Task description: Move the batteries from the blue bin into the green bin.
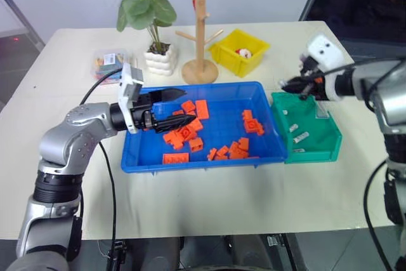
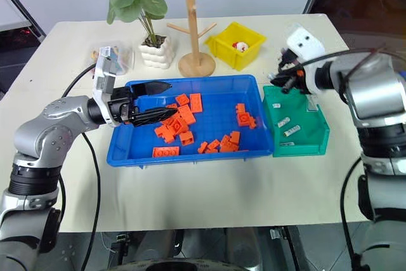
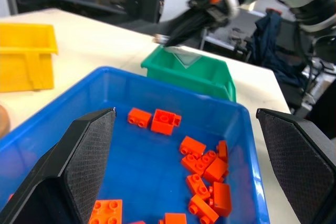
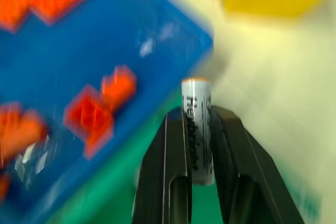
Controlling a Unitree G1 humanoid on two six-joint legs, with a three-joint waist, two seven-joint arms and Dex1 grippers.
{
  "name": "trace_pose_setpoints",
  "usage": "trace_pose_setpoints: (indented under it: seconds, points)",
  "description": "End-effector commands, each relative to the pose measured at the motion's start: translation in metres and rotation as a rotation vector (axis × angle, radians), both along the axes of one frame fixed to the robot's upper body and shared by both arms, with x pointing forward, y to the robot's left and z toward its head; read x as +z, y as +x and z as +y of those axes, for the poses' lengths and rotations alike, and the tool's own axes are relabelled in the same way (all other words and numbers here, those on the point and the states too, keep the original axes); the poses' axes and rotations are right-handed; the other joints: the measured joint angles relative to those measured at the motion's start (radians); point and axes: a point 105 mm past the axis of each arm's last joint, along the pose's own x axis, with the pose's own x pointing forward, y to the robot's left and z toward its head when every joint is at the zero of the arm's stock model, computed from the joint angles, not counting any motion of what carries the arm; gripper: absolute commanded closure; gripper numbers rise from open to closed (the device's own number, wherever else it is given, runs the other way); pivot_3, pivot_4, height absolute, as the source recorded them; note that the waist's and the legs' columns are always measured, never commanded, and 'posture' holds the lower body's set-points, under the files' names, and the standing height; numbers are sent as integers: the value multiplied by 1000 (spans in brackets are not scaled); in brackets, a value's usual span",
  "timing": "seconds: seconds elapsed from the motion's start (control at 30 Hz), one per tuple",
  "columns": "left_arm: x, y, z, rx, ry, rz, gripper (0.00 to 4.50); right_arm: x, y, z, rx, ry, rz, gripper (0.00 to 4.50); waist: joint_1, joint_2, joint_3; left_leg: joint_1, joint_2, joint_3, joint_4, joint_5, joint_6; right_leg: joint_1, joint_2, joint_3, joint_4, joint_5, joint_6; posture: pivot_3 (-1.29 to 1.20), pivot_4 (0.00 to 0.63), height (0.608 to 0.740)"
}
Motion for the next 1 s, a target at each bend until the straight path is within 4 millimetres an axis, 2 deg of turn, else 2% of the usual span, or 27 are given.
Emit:
trace_pose_setpoints:
  seconds: [0.03, 0.1, 0.17, 0.2, 0.3, 0.33, 0.4, 0.57, 0.73, 0.77, 0.87, 1.0]
  points:
    - [10, 1, -2, -25, 5, -59, 0, 10, -19, -5, -4, 38, -14, 4465, 0, 0, 0, 0, 0, 0, 0, 0, 0, 0, 0, 0, 0, 0, 0, 0, 150, 740]
    - [9, 3, -2, -27, 7, -59, 0, -2, -21, -14, -39, 26, 3, 4465, 3, 0, 0, 1, 0, 0, 0, 0, 0, 0, 0, 0, 0, 0, 0, 0, 150, 740]
    - [9, 4, -2, -28, 10, -59, 0, -9, -21, -18, -64, 36, 7, 3439, 2, 0, 0, 0, 0, 1, 1, 0, 0, 1, 0, 0, 0, 0, 0, 0, 150, 740]
    - [9, 4, -2, -30, 14, -61, 0, -11, -21, -20, -72, 43, 9, 3120, 2, 0, 0, 0, 0, 1, 1, 0, 0, 1, 0, 0, 0, 0, 0, 0, 150, 740]
    - [11, 5, -2, -31, 17, -66, 0, -14, -19, -24, -89, 46, 5, 1617, 3, 0, 0, 0, 0, 1, 1, 0, 0, 1, 0, 0, 0, 0, 0, 0, 150, 740]
    - [11, 4, -2, -30, 19, -69, 0, -14, -19, -25, -91, 45, 3, 1238, 4, 0, 0, 0, 0, 0, 1, 0, 0, 1, 0, 0, 0, 0, 0, 0, 150, 740]
    - [12, 4, 1, -23, 24, -74, 0, -13, -16, -27, -95, 48, -5, 117, 4, 0, 0, 0, 0, 0, 1, 0, 0, 1, 0, 0, 0, 0, 0, 0, 150, 740]
    - [36, 11, 13, 66, -80, -108, 0, 4, -4, -24, -73, 136, -83, 47, 0, 0, 0, 0, 0, 0, 1, 0, 0, 1, 0, 0, 0, 0, 0, 0, 150, 740]
    - [58, 19, 43, 246, -147, -172, 0, 32, 10, -35, -98, 253, -209, 47, 4, 0, 0, 1, 0, 0, 0, 0, 0, 1, 0, 0, 0, 0, 0, 0, 150, 740]
    - [60, 20, 52, 287, -148, -181, 0, 35, 12, -41, -114, 265, -227, 47, 4, 0, 0, 0, 0, 0, 0, 0, 0, 1, 0, 0, 0, 0, 0, 0, 150, 740]
    - [72, 24, 99, 509, -166, -219, 0, 41, 16, -65, -166, 326, -293, 47, 4, 0, 0, 0, 0, 0, 0, 0, 0, 1, 0, 0, -1, 0, 0, 0, 150, 740]
    - [86, 18, 145, 733, -203, -257, 0, 42, 18, -90, -224, 404, -347, 47, 3, 0, 0, 0, 0, 0, 0, 0, 0, 1, 0, 0, -1, 0, 0, 0, 150, 740]
